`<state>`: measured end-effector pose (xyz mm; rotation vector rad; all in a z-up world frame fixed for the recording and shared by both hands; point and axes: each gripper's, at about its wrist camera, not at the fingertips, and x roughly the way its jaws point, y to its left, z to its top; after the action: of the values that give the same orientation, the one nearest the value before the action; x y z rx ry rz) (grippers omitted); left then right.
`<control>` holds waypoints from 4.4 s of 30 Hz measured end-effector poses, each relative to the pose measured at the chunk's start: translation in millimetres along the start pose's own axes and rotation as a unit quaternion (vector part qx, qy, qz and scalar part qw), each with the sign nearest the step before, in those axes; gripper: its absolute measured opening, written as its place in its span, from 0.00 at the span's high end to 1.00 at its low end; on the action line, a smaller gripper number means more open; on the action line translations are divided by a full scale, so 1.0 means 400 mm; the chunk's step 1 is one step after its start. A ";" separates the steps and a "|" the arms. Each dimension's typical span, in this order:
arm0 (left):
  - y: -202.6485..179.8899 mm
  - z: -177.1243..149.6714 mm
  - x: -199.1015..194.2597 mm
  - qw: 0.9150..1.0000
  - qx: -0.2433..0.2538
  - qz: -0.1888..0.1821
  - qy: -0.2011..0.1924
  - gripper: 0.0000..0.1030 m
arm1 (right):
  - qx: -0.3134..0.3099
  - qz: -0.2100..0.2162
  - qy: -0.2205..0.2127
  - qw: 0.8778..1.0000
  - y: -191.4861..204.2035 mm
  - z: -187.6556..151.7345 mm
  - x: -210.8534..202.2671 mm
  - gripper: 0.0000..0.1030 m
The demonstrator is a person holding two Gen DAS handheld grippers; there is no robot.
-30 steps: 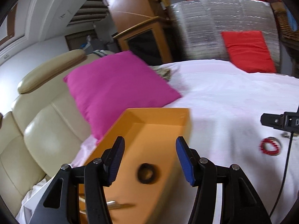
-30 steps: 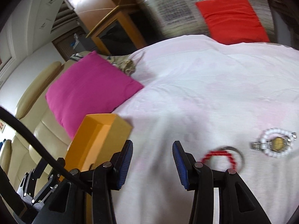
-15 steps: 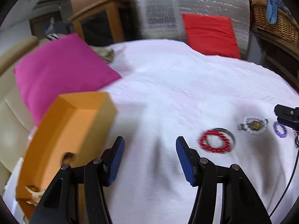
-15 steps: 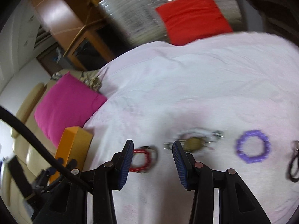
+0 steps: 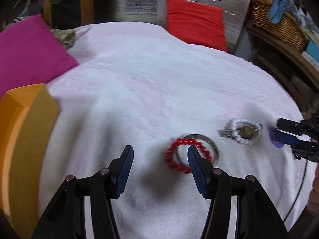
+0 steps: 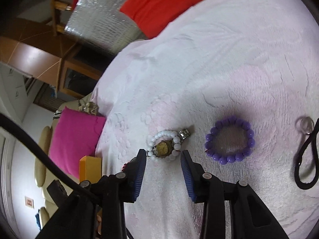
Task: Organize jewelry
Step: 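Return to the bed and grasp the red bead bracelet with the left tool, then grasp the white bead bracelet with the right tool, lifting it off the watch, then carry both bracelets to the orange box and open both tools to release them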
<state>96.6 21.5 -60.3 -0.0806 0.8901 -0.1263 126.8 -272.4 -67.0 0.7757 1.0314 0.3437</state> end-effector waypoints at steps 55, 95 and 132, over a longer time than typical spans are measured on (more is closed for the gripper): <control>0.048 0.023 -0.105 0.997 0.034 -0.055 -0.036 0.91 | -0.101 0.039 -0.072 0.991 0.178 -0.039 -0.016 0.90; 0.063 0.012 -0.213 0.991 0.056 0.071 -0.096 0.91 | -0.153 0.052 -0.066 0.985 0.276 -0.105 0.052 0.90; 0.129 0.003 -0.289 0.963 0.055 0.216 -0.154 0.91 | -0.167 0.071 -0.067 0.981 0.347 -0.128 0.083 0.90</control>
<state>29.4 89.2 23.1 0.1939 0.5718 0.2405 111.9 -135.8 -3.3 0.5601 0.7680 0.5644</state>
